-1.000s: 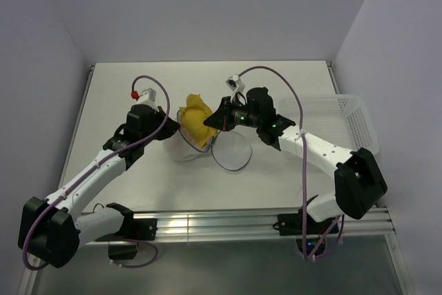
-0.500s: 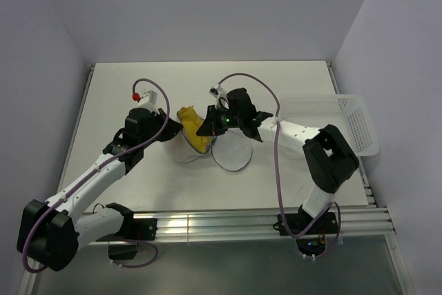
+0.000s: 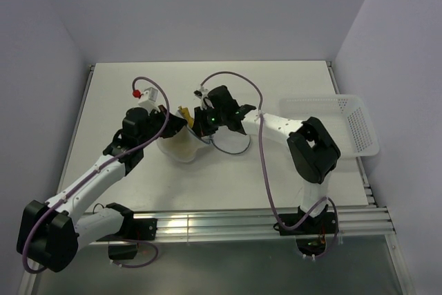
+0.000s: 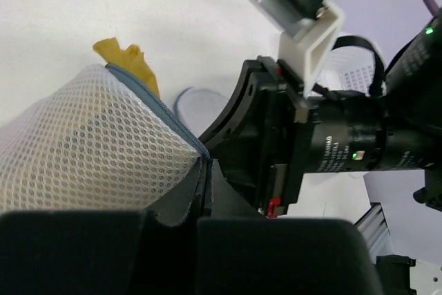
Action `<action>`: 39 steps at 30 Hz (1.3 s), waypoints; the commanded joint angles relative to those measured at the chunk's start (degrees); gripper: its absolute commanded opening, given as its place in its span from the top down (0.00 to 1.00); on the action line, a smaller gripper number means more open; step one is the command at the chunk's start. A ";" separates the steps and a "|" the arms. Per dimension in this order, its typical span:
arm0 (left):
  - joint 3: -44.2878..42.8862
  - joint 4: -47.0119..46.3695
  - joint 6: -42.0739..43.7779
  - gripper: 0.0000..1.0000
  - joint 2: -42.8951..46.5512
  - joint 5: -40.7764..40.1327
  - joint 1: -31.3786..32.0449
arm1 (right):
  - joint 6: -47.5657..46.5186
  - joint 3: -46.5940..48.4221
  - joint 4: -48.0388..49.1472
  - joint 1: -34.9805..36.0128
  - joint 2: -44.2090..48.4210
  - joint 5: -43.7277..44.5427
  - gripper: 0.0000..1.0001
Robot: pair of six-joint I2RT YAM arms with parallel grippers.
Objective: Place the bra in the laundry bag and zip it closed
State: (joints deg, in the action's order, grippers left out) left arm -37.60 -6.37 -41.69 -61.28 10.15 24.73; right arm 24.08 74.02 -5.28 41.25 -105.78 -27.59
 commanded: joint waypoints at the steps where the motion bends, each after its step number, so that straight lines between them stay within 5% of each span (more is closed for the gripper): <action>1: 0.07 -5.23 0.47 1.00 2.12 0.23 0.14 | -2.01 2.10 -3.33 0.93 0.04 2.19 1.00; 13: 0.52 -9.45 -0.58 1.00 -2.79 -0.05 0.23 | -2.28 -8.71 -2.63 0.93 17.44 5.28 1.00; 20: 0.86 -9.98 0.56 1.00 -0.69 0.92 0.93 | 0.35 -7.48 -0.62 3.83 10.08 0.62 1.00; 31: 8.42 -10.24 0.38 1.00 5.81 1.10 1.46 | 1.24 -6.61 -3.60 2.78 7.52 14.22 0.98; 33: 8.69 -10.42 0.47 1.00 6.25 1.10 1.55 | 1.85 -7.39 -2.29 2.69 9.00 15.20 0.87; 34: 8.78 -10.15 0.47 1.00 6.69 0.75 1.46 | 2.11 -9.40 -1.32 2.78 10.05 15.29 0.64; 36: 8.78 -9.37 0.47 1.00 6.87 -0.04 1.46 | 2.38 -11.34 -0.96 2.78 14.44 16.25 0.34; 39: 8.78 -9.10 0.04 1.00 6.52 0.13 1.46 | 1.42 -13.28 -2.45 2.52 21.29 17.75 0.15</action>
State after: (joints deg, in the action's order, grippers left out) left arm -29.21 -12.97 -41.65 -55.70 10.20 25.98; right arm 26.17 61.71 -8.54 44.27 -92.88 -12.91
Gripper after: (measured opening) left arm 0.012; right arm 0.803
